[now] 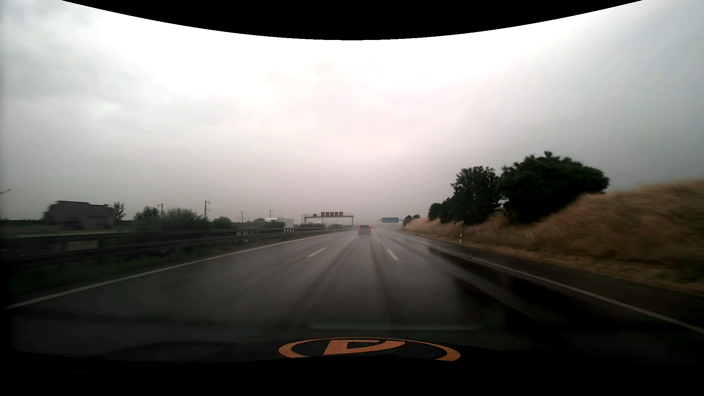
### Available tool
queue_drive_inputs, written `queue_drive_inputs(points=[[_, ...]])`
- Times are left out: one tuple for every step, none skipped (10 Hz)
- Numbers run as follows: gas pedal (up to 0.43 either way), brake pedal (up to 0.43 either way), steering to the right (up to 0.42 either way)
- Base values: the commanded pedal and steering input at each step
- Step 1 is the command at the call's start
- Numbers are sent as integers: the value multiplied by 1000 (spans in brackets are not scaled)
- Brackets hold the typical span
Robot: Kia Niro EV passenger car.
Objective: Follow the waypoints while adhering to traffic rules and regulations
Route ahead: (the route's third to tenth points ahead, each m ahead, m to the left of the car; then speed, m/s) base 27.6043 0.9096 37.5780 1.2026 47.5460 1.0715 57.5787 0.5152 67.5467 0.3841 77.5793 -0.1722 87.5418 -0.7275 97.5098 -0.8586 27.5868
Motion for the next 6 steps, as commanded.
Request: queue_drive_inputs(points=[[20, 0, 1], [0, 0, 0], [0, 0, 0], [59, 0, 1], [118, 0, 1], [138, 0, 1]])
